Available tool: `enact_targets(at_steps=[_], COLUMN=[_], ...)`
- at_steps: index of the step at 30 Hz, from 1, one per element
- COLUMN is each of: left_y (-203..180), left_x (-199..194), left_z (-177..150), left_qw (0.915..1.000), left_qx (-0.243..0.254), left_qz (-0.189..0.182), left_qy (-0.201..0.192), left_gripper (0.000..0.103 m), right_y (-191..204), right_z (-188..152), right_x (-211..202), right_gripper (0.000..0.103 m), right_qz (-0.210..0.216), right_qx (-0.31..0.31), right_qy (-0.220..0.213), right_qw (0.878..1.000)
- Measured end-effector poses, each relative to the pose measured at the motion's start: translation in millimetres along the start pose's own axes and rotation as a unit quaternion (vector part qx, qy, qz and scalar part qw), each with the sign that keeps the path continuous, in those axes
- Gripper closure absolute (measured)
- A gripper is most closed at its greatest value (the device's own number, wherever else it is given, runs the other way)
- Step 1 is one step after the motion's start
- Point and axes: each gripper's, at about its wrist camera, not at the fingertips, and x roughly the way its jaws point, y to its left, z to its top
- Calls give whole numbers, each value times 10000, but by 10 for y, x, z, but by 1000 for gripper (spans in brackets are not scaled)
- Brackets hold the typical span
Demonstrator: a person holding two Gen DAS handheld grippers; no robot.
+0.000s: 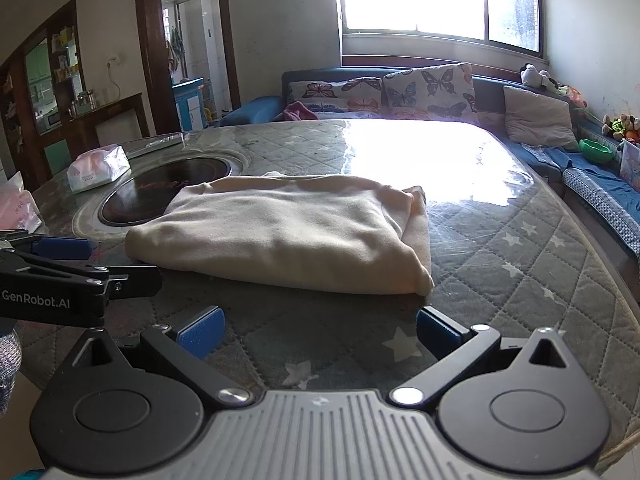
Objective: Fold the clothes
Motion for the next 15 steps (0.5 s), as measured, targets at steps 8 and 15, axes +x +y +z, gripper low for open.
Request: enact_targets(at_steps=[8,15], left_y=[138,442], left_x=[91,238], left_z=[98,232], left_qw=[9999,9986], left_qx=[-141,-438], left_qz=[53,242], left_qy=[69,146], left_gripper=[0,0], right_y=[56,203], right_z=[79,231], right_x=[118,249], right_gripper=[0,0], right_qz=[259,577], right_qx=[-156,-501], right_qy=[80,99], right_qw=[9995,9970])
